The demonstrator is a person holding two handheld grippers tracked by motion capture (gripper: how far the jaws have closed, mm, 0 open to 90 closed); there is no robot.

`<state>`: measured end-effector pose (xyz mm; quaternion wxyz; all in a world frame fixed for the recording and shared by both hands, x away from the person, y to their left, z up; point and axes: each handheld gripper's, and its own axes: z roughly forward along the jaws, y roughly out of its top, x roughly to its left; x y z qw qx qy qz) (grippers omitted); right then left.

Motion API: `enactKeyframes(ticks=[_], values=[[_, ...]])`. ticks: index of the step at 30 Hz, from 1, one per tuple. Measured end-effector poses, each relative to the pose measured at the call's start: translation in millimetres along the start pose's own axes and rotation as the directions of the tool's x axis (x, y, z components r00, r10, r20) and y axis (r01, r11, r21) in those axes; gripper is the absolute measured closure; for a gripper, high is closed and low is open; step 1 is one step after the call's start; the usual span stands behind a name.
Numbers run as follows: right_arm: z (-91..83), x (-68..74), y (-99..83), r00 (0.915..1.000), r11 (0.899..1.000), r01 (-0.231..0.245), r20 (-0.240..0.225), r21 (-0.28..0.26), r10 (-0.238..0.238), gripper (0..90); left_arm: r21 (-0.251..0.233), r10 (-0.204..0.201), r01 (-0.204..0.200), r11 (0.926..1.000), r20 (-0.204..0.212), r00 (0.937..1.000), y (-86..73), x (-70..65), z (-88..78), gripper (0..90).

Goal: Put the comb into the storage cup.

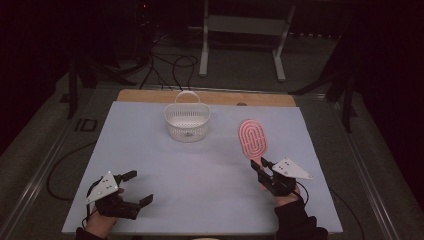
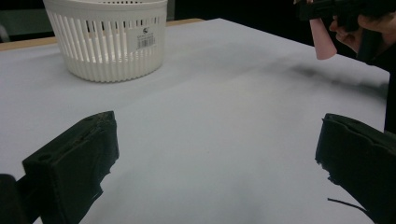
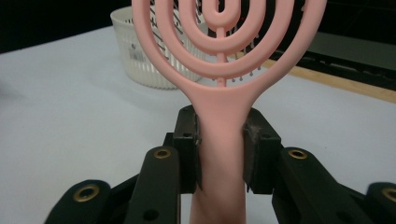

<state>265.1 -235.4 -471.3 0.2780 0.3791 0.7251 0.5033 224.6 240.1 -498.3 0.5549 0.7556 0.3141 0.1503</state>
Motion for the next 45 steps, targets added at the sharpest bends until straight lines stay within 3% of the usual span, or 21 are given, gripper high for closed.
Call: enactKeyframes(ticks=[17,31,39,45], values=[[-2.7,1.3,3.0,0.9999,1.0,-0.004,0.016,-0.02,0.004,70.6,0.035,-0.055,0.054,0.9979,0.008,0.9985,21.7,-3.8,3.5,0.1],[-3.1,1.9,4.5,0.9999,1.0,0.0,0.015,-0.029,0.001,70.6,0.048,-0.043,0.041,0.998,0.031,0.9986,58.1,-3.3,6.9,0.1],[-2.3,3.7,5.0,1.0,1.0,0.004,0.008,-0.028,-0.004,70.6,0.058,-0.031,0.027,0.9979,0.069,0.9971,80.9,-7.4,16.9,0.1],[-2.2,3.1,4.9,1.0,1.0,-0.002,0.003,-0.03,0.002,70.6,0.065,-0.012,0.007,0.9979,0.075,0.9972,93.5,-8.6,24.4,0.1]])
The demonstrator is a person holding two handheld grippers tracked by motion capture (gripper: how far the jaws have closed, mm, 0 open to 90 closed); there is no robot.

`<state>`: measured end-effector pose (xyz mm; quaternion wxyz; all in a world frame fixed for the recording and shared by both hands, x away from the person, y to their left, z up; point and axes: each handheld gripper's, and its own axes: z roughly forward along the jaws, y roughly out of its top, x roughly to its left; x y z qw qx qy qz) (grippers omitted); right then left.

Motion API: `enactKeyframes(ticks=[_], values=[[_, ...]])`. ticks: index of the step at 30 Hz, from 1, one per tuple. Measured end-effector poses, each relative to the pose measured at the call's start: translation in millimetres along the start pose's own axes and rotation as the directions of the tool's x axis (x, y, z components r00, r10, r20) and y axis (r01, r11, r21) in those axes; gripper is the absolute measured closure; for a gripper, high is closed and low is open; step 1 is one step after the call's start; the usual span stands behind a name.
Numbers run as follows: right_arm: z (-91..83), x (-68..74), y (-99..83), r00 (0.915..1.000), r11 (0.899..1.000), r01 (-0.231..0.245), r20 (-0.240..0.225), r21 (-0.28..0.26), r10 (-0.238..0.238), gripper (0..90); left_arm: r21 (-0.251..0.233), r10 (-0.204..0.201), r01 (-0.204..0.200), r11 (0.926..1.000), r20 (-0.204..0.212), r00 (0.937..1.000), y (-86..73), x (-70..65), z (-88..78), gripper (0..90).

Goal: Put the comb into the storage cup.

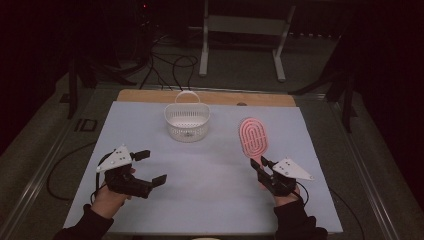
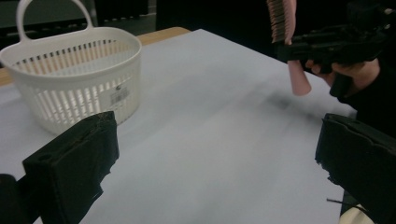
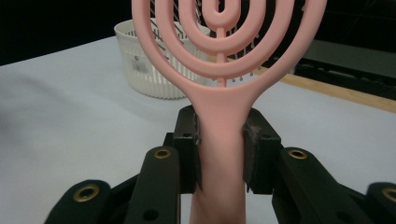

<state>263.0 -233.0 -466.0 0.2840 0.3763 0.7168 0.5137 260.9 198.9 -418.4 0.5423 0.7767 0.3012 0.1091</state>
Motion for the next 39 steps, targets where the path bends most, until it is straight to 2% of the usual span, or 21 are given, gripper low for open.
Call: enactKeyframes(ticks=[3,10,23,39], values=[[0.1,0.5,0.2,1.0,1.0,0.006,0.006,0.002,-0.006,70.6,0.009,0.007,-0.007,0.9999,0.009,0.9999,5.8,-1.5,4.7,0.1],[-0.7,0.4,1.0,1.0,1.0,0.003,0.006,-0.004,-0.003,70.6,0.017,-0.012,0.012,0.9998,0.049,0.9987,17.3,-4.4,17.8,0.2],[-0.8,0.0,1.6,0.9999,1.0,0.0,0.01,-0.012,0.001,70.6,0.05,-0.007,0.004,0.9988,0.056,0.9984,43.1,-10.0,33.6,0.2],[-0.8,0.5,2.2,1.0,1.0,-0.002,0.008,-0.019,0.002,70.6,0.07,0.008,-0.017,0.9974,0.123,0.9923,71.7,-25.9,68.7,0.1]])
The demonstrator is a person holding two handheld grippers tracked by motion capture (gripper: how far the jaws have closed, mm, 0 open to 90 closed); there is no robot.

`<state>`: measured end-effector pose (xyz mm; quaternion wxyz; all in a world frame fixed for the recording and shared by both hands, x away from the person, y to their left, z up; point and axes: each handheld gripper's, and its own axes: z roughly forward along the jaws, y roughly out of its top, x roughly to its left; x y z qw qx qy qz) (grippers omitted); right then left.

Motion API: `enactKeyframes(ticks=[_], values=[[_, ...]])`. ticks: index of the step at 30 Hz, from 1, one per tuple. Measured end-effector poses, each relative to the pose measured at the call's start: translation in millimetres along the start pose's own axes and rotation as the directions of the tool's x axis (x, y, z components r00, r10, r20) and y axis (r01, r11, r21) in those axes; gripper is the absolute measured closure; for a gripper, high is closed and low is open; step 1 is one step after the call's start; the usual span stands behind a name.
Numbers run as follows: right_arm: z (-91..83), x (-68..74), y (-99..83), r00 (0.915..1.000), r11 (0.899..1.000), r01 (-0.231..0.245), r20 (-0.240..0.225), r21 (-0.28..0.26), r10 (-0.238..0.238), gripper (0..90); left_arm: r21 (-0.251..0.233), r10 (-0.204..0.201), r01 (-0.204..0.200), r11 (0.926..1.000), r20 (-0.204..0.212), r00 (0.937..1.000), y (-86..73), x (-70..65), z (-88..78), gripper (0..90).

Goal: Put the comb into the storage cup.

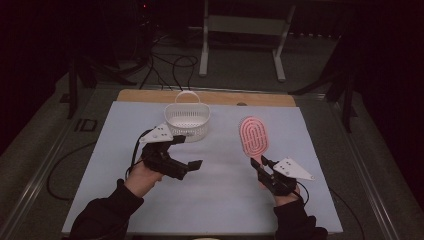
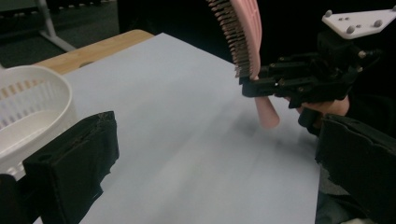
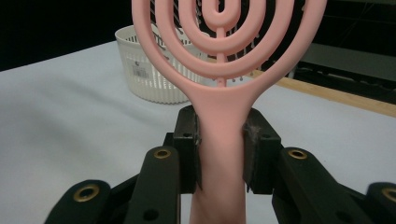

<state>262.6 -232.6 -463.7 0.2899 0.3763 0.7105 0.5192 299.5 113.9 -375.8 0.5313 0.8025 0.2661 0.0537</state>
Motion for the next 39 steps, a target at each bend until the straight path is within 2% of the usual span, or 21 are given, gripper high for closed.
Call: enactKeyframes(ticks=[8,11,17,21,28,33,37,39], values=[[-0.3,-0.1,0.5,1.0,1.0,-0.002,-0.006,-0.001,0.002,70.6,0.012,-0.013,0.013,0.9998,0.025,0.9996,13.5,-1.6,16.0,0.2],[-0.3,0.2,0.6,1.0,1.0,-0.002,-0.005,-0.003,0.002,70.6,0.015,-0.031,0.031,0.9994,0.038,0.9988,19.9,-1.0,23.3,0.1],[-0.3,0.6,0.9,1.0,1.0,-0.001,-0.007,-0.003,0.001,70.6,0.016,-0.032,0.031,0.9994,0.053,0.9981,30.5,-2.9,35.0,0.2],[-0.7,-0.1,1.0,0.9999,1.0,-0.007,-0.008,-0.008,0.007,70.6,0.013,-0.031,0.03,0.9995,0.03,0.9991,35.9,-6.8,43.3,0.2],[-1.3,-0.1,1.4,0.9999,1.0,-0.009,-0.005,-0.011,0.009,70.6,-0.003,-0.039,0.039,0.9992,0.029,0.9988,43.4,-8.2,52.3,0.1],[-1.0,0.2,1.4,1.0,1.0,-0.007,-0.005,-0.01,0.007,70.6,-0.004,-0.047,0.047,0.9989,0.033,0.9983,51.3,-10.4,64.7,0.2],[-1.0,0.2,1.4,1.0,1.0,-0.007,-0.005,-0.009,0.007,70.6,0.003,-0.04,0.04,0.9992,0.023,0.999,54.9,-12.7,71.9,0.1],[-1.0,0.2,1.5,0.9999,1.0,-0.01,-0.009,-0.006,0.01,70.6,0.004,-0.038,0.038,0.9993,0.03,0.9988,56.6,-14.1,75.1,0.2]])
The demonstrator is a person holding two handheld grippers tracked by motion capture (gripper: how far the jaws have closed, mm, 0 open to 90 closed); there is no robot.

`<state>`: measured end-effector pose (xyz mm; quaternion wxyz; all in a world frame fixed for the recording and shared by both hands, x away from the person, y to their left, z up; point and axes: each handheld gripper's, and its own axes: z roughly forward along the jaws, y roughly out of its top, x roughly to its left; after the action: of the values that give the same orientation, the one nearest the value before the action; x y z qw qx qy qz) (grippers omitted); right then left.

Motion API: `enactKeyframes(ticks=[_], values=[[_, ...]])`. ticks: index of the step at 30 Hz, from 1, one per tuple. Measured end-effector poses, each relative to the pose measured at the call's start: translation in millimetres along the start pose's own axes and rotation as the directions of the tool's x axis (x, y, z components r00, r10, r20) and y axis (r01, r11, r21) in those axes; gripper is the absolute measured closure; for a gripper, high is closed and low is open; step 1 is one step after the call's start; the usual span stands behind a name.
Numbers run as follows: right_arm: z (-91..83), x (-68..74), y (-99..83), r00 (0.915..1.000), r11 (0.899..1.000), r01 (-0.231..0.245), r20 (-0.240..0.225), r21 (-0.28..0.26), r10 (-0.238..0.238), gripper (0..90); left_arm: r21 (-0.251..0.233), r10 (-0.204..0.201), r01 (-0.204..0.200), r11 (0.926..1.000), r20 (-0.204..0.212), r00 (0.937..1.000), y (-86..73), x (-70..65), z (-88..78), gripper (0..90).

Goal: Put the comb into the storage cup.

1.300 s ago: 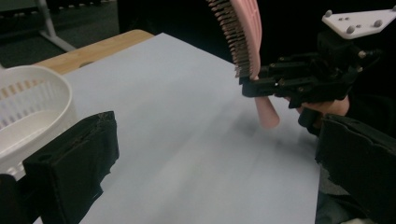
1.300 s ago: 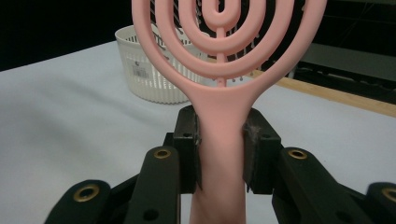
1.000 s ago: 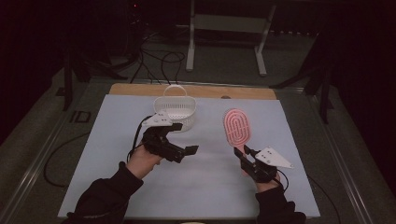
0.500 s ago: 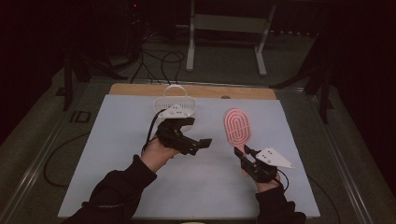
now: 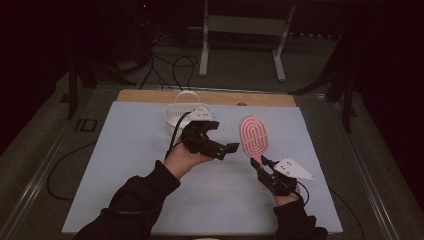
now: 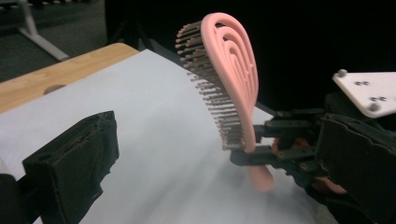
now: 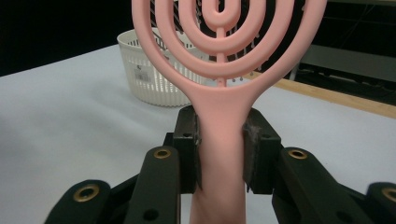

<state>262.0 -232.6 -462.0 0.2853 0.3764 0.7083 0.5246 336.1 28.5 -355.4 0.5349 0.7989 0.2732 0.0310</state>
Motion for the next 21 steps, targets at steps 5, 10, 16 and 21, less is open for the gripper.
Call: enactKeyframes(ticks=[5,10,16,21], values=[[-0.2,-0.5,0.0,1.0,1.0,0.0,0.003,-0.001,0.0,70.6,0.004,-0.016,0.016,0.9999,0.018,0.9997,5.6,-4.6,9.3,0.2],[-0.4,0.2,0.0,1.0,1.0,0.003,0.008,-0.004,-0.003,70.5,0.023,-0.019,0.018,0.9996,0.031,0.9993,10.8,-8.9,19.2,0.7],[-0.3,0.1,-0.1,1.0,1.0,0.005,0.006,-0.002,-0.005,70.6,0.033,-0.047,0.045,0.9984,0.039,0.9982,15.0,-8.8,31.8,1.8],[-0.6,0.0,0.2,1.0,1.0,0.001,0.008,-0.004,-0.001,70.6,0.025,-0.103,0.102,0.9945,0.053,0.9933,16.6,-3.4,39.9,4.6]])
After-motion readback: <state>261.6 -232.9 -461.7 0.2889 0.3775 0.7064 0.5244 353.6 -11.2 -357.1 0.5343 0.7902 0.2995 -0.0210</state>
